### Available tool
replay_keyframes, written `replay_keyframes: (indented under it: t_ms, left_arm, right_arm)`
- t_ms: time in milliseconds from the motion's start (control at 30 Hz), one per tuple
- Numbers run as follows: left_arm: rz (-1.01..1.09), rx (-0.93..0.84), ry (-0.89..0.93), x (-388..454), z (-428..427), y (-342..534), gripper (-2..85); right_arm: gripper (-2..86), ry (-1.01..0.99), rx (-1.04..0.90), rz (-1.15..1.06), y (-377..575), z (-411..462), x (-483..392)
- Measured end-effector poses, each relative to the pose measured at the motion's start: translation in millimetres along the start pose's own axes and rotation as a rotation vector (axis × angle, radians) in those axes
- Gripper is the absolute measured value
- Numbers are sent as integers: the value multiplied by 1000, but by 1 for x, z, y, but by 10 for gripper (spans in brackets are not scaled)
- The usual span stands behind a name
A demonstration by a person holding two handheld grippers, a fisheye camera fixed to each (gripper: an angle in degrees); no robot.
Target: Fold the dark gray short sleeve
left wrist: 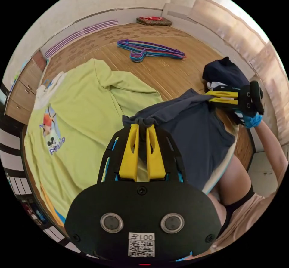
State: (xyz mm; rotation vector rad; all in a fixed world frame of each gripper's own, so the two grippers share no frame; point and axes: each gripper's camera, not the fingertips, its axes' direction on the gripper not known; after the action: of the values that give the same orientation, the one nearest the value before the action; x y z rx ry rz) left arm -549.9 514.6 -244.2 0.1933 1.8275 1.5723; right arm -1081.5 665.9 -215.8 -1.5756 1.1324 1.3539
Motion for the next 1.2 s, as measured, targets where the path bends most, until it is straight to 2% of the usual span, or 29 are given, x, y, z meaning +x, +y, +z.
replay_keyframes:
  t_ms: [100, 200, 300, 533, 667, 900, 1067, 1200]
  left_arm:
    - [-49, 40, 33, -12, 9, -11, 2]
    - [-42, 65, -6, -18, 7, -22, 12]
    - [-38, -32, -40, -25, 13, -34, 12]
    - [-62, -3, -129, -32, -24, -24, -5]
    - [-97, 21, -40, -41, -45, 1, -4]
    - [-22, 110, 124, -18, -68, 87, 6]
    - [-7, 112, 152, 0, -59, 141, 18]
    - [22, 139, 208, 14, -49, 166, 32]
  right_arm:
    - [38, -15, 22, 68, 0, 10, 9]
    - [50, -22, 58, 111, 1, 10, 18]
    - [64, -33, -22, 105, -2, 22, 27]
    - [30, -3, -1, 158, 20, 2, 49]
    - [16, 68, 12, 210, 47, -11, 59]
    - [11, -149, 226, 205, 131, -48, 31]
    - [25, -244, 276, 168, 187, -51, -8]
    - [61, -352, 306, 233, 221, -35, -26]
